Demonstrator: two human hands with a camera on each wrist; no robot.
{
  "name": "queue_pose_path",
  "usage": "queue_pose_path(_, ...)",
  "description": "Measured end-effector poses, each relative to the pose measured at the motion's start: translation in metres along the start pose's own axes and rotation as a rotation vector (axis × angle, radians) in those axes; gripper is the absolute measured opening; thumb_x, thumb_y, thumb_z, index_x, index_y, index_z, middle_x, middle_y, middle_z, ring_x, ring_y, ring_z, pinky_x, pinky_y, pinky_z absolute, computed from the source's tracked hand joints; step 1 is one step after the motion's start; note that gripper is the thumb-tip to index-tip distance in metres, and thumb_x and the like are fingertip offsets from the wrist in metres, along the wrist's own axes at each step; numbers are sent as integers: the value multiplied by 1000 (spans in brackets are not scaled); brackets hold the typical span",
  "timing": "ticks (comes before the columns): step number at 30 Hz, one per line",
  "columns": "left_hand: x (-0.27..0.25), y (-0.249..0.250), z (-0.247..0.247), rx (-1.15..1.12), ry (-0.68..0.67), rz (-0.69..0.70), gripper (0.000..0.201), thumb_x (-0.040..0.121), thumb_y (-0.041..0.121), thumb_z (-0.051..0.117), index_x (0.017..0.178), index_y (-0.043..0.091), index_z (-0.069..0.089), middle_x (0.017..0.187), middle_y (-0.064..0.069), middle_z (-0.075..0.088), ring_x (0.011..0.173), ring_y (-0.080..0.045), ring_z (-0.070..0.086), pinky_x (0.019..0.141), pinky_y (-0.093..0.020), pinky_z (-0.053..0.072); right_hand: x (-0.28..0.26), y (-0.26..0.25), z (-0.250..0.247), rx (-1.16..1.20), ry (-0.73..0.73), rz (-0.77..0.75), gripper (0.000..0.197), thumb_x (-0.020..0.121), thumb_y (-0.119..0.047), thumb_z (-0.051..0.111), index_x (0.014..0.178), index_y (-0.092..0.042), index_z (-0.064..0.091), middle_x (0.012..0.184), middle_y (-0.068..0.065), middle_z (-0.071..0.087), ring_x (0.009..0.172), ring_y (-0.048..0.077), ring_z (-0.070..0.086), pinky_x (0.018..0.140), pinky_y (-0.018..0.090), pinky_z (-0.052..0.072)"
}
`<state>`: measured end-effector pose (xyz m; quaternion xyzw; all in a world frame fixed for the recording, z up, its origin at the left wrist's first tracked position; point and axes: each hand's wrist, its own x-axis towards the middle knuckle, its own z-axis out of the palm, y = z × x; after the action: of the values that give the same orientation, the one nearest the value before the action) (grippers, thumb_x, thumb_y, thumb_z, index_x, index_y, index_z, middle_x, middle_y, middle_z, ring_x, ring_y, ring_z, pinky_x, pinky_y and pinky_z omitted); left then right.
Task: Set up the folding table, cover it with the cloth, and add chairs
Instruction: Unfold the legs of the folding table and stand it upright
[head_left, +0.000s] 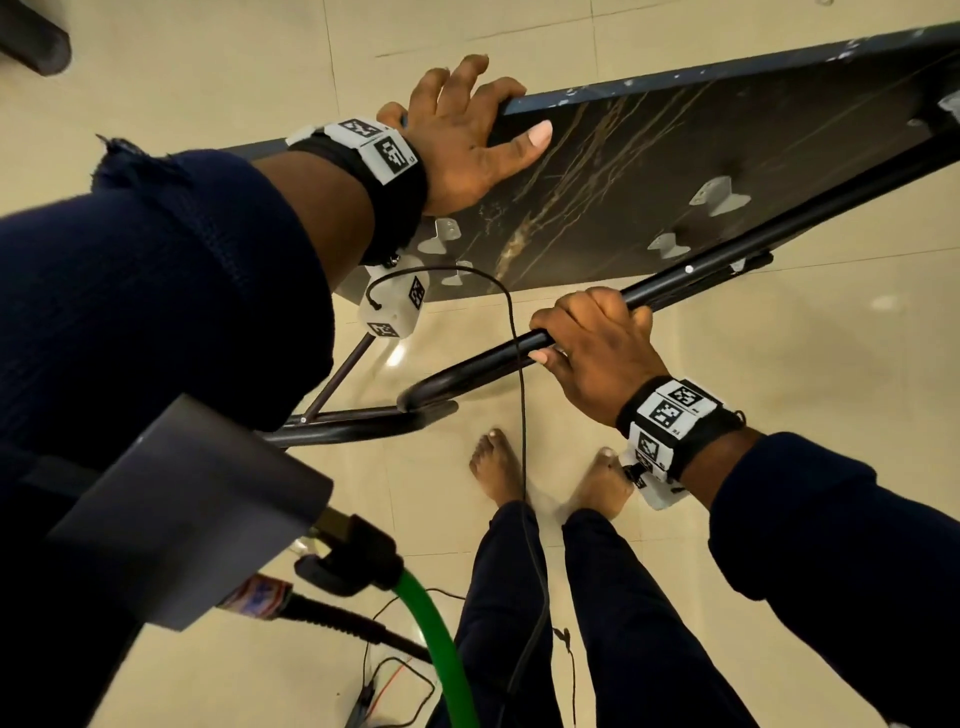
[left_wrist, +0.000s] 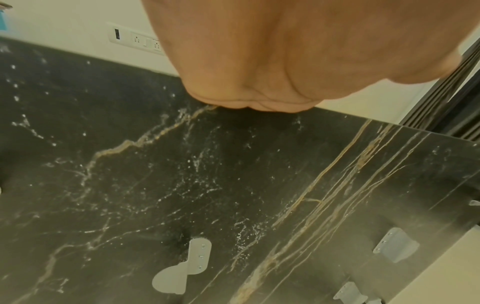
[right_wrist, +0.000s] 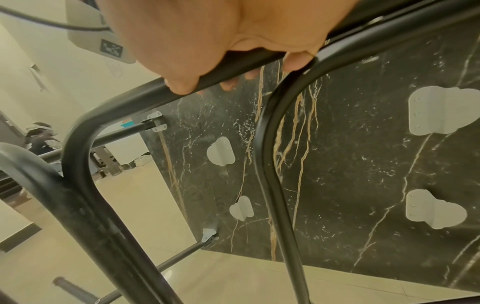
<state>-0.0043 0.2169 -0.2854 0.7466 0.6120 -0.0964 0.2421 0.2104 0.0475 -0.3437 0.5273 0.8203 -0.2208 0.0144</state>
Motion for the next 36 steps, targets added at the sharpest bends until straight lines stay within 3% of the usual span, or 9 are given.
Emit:
queue_pose_path(8, -2, 2, 1, 23, 20, 14, 81, 83, 86, 13, 151, 43, 23, 167, 5, 7, 152, -31, 8, 113, -63, 15, -53, 13, 5, -14, 9, -46, 35, 90, -46, 64, 122, -33, 58, 119, -8, 55, 116, 23, 45, 80, 44, 33)
queue_pose_path(13, -3, 2, 3, 38, 24, 16, 78, 85, 85, 15, 151, 43, 22, 166, 5, 7, 152, -32, 8, 113, -64, 15, -86, 21, 4, -17, -17, -7, 38, 91, -53, 49, 123, -35, 59, 122, -10, 55, 118, 21, 44, 80, 43, 36)
queue_pose_path(16, -3, 3, 2, 42, 21, 12, 78, 86, 85, 16, 150, 43, 22, 166, 5, 7, 152, -33, 8, 113, -65, 15, -106, 25, 4, -3, -7, 20, 39, 90, -53, 47, 122, -35, 60, 120, -10, 56, 116, 22, 47, 78, 42, 35)
queue_pose_path(21, -3, 4, 2, 52, 26, 17, 77, 86, 85, 18, 150, 42, 22, 166, 3, 7, 152, -34, 9, 113, -65, 17, -137, 37, 0, 25, 34, 134, 37, 91, -51, 44, 121, -34, 58, 117, -7, 59, 114, 24, 49, 78, 44, 36)
queue_pose_path(26, -1, 3, 4, 56, 38, 13, 76, 84, 85, 18, 148, 44, 22, 165, 4, 9, 151, -34, 12, 111, -67, 19, -148, 57, -14, 10, 87, 335, 39, 95, -53, 43, 120, -30, 62, 112, -5, 64, 110, 22, 48, 81, 36, 29)
queue_pose_path(28, -2, 2, 5, 60, 42, 7, 75, 84, 86, 18, 147, 45, 22, 165, 5, 9, 151, -34, 13, 111, -68, 19, -143, 68, -25, -35, 48, 417, 34, 97, -53, 43, 118, -33, 61, 107, -7, 66, 106, 23, 55, 83, 45, 37)
queue_pose_path(30, -4, 4, 6, 66, 32, 4, 74, 85, 85, 19, 147, 45, 21, 165, 5, 9, 151, -34, 12, 111, -68, 19, -138, 83, -35, -60, 1, 483, 27, 100, -52, 46, 115, -35, 60, 99, -7, 65, 99, 25, 60, 85, 49, 34)
queue_pose_path(33, -7, 5, 6, 68, 27, -9, 73, 86, 84, 21, 147, 45, 19, 165, 5, 7, 151, -32, 11, 111, -67, 18, -126, 105, -43, -81, -15, 485, 22, 100, -48, 45, 111, -31, 55, 89, -5, 62, 82, 27, 62, 83, 44, 34)
queue_pose_path(36, -7, 6, 4, 70, 30, -35, 70, 88, 81, 24, 148, 46, 18, 165, 7, 5, 152, -31, 8, 113, -65, 16, -114, 128, -50, -48, -26, 511, 26, 102, -47, 40, 112, -25, 50, 87, 3, 61, 70, 31, 58, 65, 37, 43)
